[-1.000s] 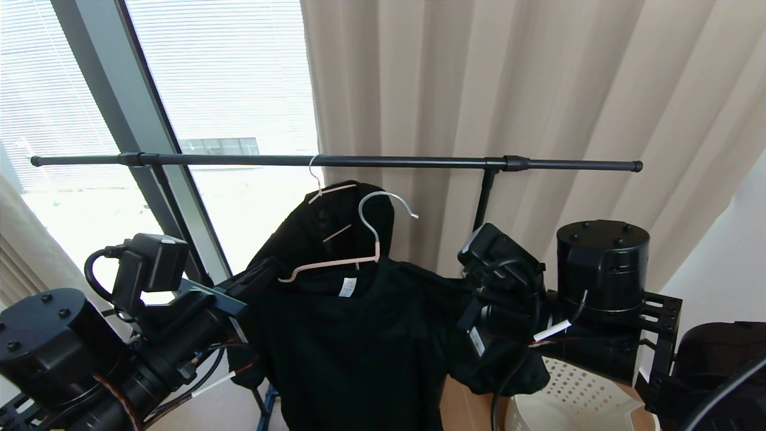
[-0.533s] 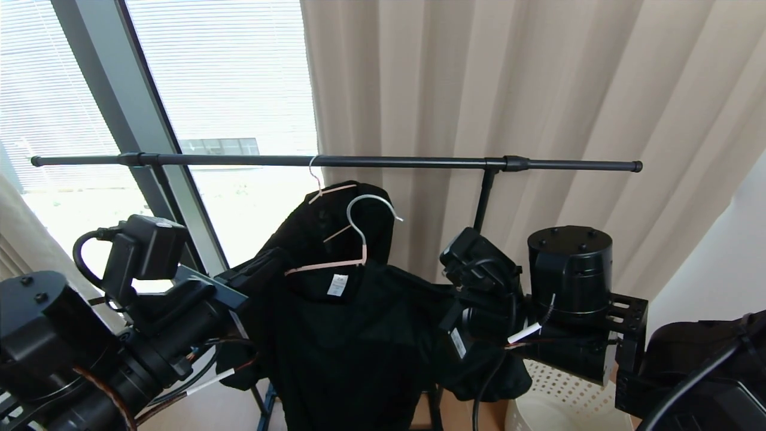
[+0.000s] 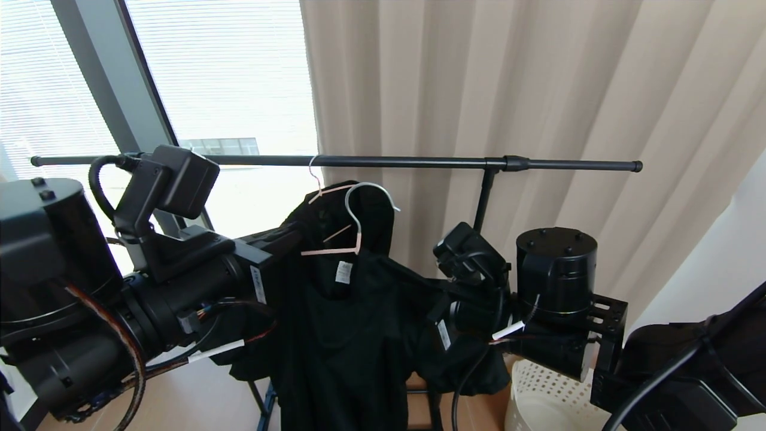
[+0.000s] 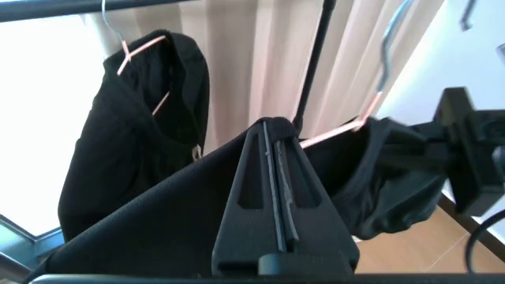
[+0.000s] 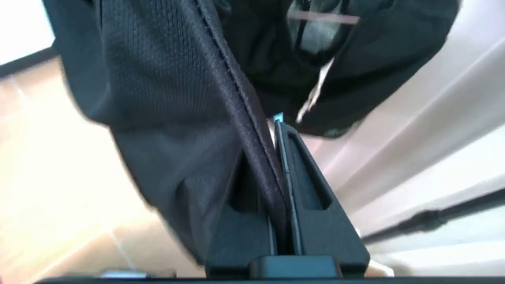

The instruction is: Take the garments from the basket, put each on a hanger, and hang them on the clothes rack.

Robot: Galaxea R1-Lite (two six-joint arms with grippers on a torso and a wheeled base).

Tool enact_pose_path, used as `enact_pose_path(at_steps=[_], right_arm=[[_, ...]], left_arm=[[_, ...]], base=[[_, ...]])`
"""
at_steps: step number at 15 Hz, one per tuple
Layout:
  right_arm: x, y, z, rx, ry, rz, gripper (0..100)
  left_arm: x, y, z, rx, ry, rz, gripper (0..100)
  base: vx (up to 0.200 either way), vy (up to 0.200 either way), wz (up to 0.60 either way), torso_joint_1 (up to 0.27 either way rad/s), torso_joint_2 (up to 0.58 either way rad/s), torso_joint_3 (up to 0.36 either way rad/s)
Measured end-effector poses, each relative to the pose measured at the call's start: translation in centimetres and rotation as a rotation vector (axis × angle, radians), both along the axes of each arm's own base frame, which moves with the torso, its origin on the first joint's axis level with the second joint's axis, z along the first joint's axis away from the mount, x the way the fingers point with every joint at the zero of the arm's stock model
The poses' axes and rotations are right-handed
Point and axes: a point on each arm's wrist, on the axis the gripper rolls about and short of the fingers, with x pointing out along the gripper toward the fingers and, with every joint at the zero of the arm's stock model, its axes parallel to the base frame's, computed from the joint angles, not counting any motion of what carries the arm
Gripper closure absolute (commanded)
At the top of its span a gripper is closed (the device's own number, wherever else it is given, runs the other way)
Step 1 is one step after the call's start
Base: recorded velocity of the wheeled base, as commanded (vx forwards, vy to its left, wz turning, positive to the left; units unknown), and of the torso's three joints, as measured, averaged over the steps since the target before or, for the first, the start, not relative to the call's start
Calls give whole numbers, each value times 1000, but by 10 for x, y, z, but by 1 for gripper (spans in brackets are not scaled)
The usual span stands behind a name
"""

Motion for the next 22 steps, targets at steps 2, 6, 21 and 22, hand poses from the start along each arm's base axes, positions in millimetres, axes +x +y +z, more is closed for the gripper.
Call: enact_pose_path(at_steps=[2, 6, 21, 22], right_arm=[[2, 2, -2, 19, 16, -5, 100], [4, 4, -2, 50, 37, 13, 100], [28, -31, 8, 115, -13, 18, 100], [30, -40, 9, 105, -26, 33, 100]], left_arm=[[-5, -8, 7, 23, -13, -36, 100], [-7, -14, 11, 45, -37, -58, 100], [-4, 0, 14, 40, -53, -12, 0], [-5, 7, 14, 31, -51, -34, 0]], base=[[0, 0, 0, 0, 0, 0], [0, 0, 0, 0, 0, 0], [0, 0, 0, 0, 0, 0], [0, 0, 0, 0, 0, 0]])
